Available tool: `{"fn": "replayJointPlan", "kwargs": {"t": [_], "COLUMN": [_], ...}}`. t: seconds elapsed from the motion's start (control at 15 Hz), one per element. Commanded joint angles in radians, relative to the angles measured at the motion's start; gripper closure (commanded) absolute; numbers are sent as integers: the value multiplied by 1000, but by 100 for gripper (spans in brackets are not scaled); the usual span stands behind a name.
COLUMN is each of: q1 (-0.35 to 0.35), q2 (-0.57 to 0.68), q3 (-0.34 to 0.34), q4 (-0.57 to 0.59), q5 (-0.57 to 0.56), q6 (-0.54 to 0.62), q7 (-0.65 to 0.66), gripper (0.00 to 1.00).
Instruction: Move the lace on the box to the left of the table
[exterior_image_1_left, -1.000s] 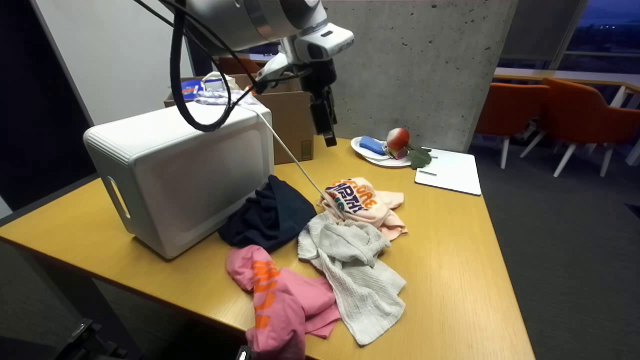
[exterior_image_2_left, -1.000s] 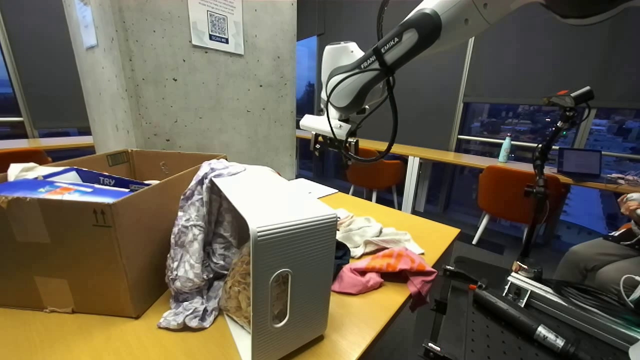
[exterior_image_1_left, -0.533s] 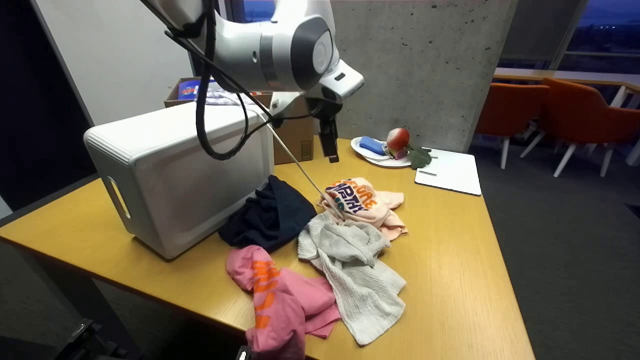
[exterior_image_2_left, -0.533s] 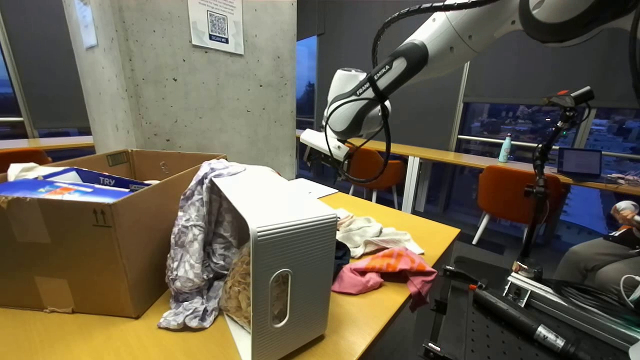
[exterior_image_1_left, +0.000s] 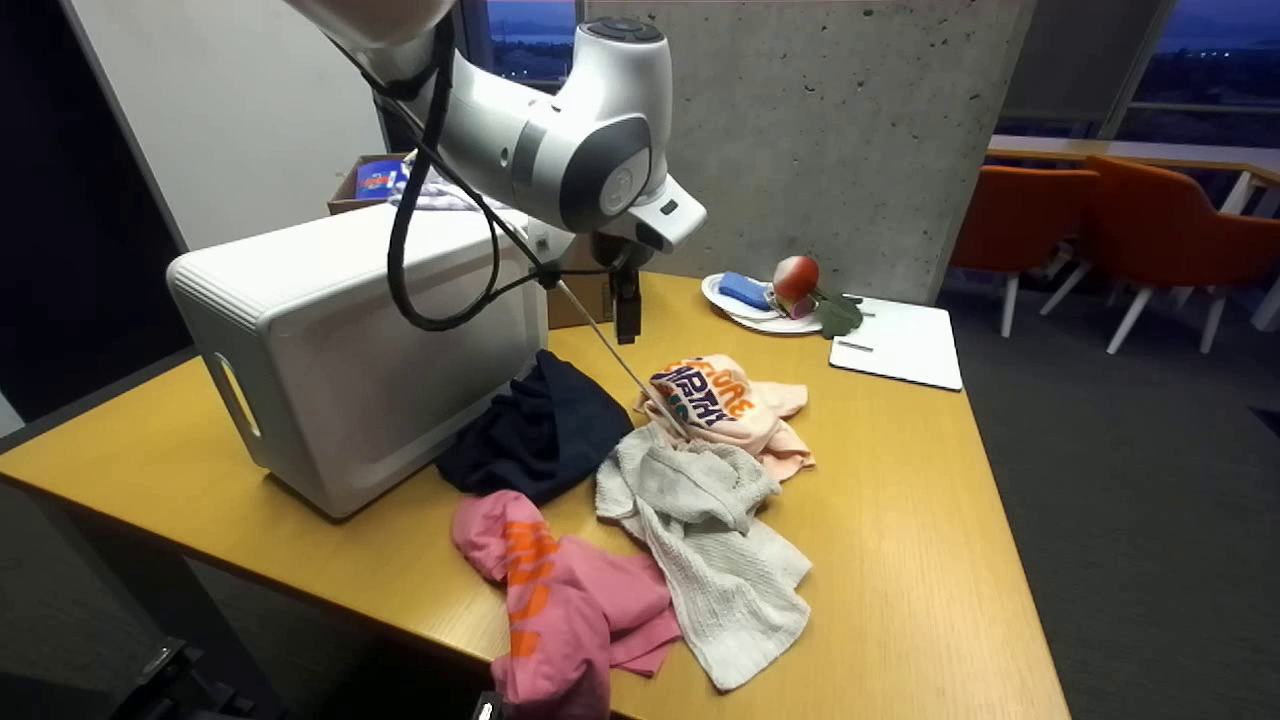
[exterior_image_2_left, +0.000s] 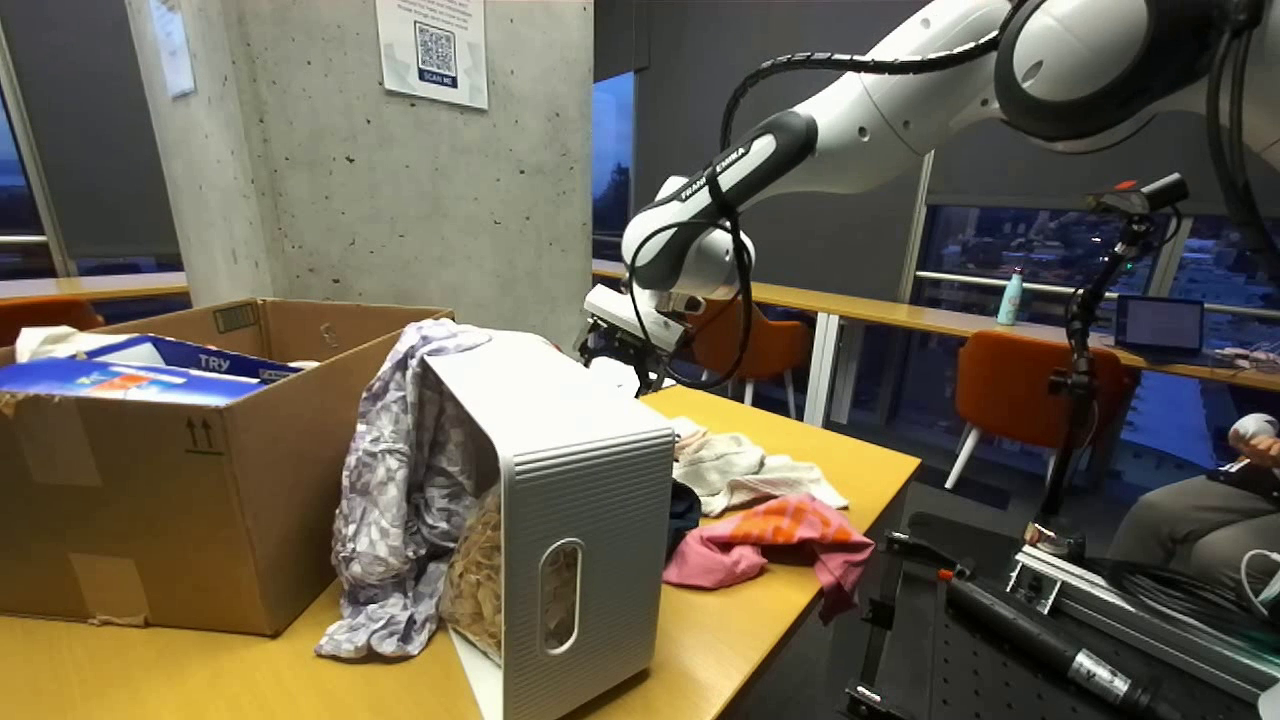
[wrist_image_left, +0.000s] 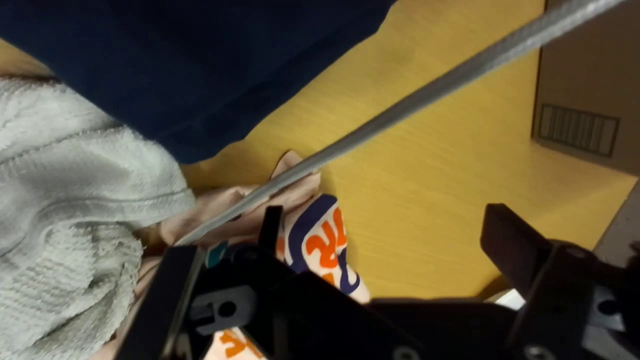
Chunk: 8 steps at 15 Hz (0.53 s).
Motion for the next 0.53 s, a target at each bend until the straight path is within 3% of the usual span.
{"fn": "replayJointPlan", "kwargs": {"t": [0.0, 0.2, 0.27, 0.33, 0.47], "q1": [-13, -2, 1, 4, 7], "q2": [88, 108, 115, 117, 122], "q3": [40, 39, 38, 33, 26], "q4": [156, 210, 220, 229, 246], "q5": [71, 87, 94, 95, 93], "q6": [-127, -241, -264, -284, -316], "q7": [-111, -146, -154, -160, -169], "gripper": [0, 0, 25, 26, 42]}}
